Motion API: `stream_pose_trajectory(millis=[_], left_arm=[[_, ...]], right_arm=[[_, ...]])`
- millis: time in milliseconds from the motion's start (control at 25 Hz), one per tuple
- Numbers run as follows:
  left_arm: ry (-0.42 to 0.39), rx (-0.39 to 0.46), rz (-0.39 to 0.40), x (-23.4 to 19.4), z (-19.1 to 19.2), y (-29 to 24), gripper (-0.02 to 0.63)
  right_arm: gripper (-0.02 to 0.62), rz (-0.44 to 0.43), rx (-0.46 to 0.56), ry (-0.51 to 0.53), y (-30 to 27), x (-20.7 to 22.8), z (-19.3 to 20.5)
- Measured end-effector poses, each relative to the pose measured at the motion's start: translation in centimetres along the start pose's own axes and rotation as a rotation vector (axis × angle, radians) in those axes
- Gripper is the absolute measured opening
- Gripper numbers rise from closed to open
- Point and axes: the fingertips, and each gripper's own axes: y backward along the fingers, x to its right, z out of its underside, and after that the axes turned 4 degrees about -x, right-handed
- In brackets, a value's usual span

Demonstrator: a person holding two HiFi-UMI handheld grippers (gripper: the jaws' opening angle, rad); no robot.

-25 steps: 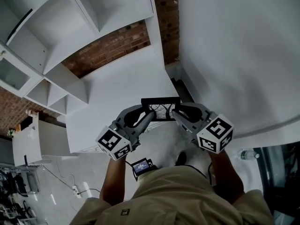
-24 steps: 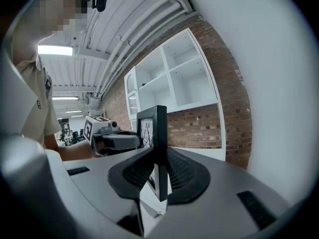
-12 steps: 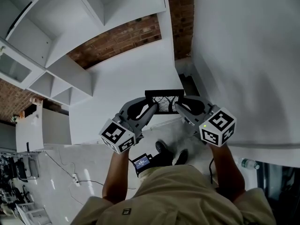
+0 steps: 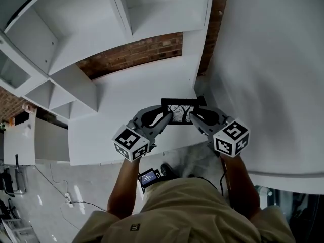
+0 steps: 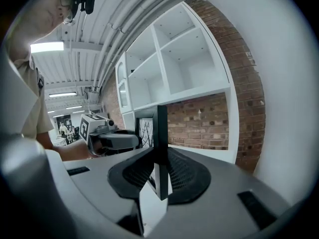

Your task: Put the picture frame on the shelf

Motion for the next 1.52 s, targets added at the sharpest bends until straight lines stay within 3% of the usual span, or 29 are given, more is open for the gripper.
stream_pose_trajectory(millis=[400, 560, 840, 1080, 1520], left_arm=[[0.024, -0.025, -0.044, -8.3, 1.9, -0.4, 0.081], [0.047, -0.046, -0.093, -13.0, 3.2, -2.4, 0.081], [0.078, -0.100, -0.197, -17.1, 5.2, -5.1, 0.081], [0.110, -0.133, -0.272, -22.5, 8.6, -7.3, 0.081], [0.141, -0.141, -0.345, -30.2, 15.3, -9.2, 0.081]], right_arm=[[0.072, -0.040, -0.033, -0.008, -8.3, 3.1, -0.6], [0.072, -0.082, -0.054, -0.008, -12.6, 6.6, -0.6], [0.072, -0.167, -0.080, 0.001, -16.6, 10.6, 0.4], [0.072, -0.206, -0.108, 0.001, -22.3, 14.5, 2.3], [0.072, -0.196, -0.113, 0.037, -31.0, 18.6, 6.4]])
